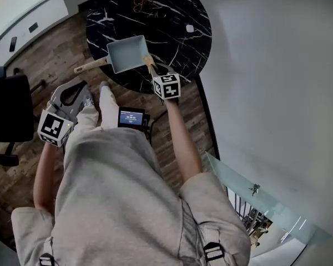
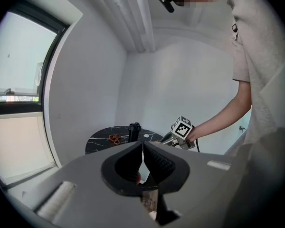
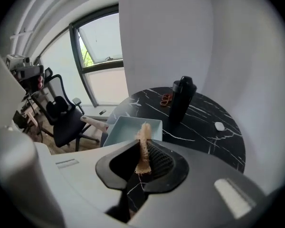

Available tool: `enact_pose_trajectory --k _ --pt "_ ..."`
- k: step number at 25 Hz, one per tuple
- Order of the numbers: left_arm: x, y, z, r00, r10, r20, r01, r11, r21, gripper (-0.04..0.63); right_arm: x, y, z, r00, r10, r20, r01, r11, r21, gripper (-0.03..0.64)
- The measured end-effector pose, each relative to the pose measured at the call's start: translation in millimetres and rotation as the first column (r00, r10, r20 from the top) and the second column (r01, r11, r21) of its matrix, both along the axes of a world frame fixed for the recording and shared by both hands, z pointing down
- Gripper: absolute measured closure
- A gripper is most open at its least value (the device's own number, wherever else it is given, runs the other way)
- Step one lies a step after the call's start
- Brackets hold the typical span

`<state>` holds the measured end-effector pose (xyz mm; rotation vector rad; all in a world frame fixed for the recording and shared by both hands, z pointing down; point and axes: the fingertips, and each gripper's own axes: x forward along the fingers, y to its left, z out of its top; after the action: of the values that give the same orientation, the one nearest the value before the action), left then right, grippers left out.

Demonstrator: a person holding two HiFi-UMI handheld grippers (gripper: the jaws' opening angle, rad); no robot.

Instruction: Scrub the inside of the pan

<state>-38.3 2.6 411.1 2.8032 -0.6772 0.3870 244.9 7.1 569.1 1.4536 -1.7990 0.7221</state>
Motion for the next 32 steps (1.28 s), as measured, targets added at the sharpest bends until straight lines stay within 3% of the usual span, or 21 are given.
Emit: enact_pose_trajectory --k 8,13,17,20,22,24,27,32 --pt "40 -40 30 0.989 -0.113 0.1 0.114 0.994 0.002 0.589 11 -86 87 0.983 -0.171 0.066 0.179 0.973 -0.144 0.555" --pt "51 -45 60 0.977 -0.13 0.169 0.132 0.991 -0.005 0.589 25 -112 79 0.952 -0.289 -0.103 0.28 0.955 -0.097 0.496" --pt "51 -61 93 0.966 -0.113 0.234 0.114 0.993 0.01 0.589 27 -116 59 0.931 -0.342 -0.126 0.337 0.94 -0.06 0.456" --pt "51 -69 130 0.939 -0.037 0.342 0.029 0.999 0.028 0.586 13 -105 59 0.856 -0.472 -0.212 0.464 0.881 -0.089 0.472" --pt "52 -74 154 0.908 0.013 0.418 -0.043 0.997 0.064 0.505 -2 -98 66 0.777 -0.569 -0.268 0.558 0.82 -0.127 0.471" --pt "55 -78 175 0.875 0.071 0.478 -0.129 0.987 0.09 0.472 -16 -99 72 0.704 -0.642 -0.304 0.628 0.763 -0.156 0.469" --pt "58 -71 201 0.84 0.174 0.514 -0.227 0.973 0.042 0.459 -29 -97 86 0.652 -0.706 -0.276 0.673 0.706 -0.22 0.469" --pt "51 -62 238 0.78 0.246 0.576 -0.282 0.959 -0.028 0.439 -10 -88 126 0.56 -0.787 -0.258 0.679 0.615 -0.401 0.463"
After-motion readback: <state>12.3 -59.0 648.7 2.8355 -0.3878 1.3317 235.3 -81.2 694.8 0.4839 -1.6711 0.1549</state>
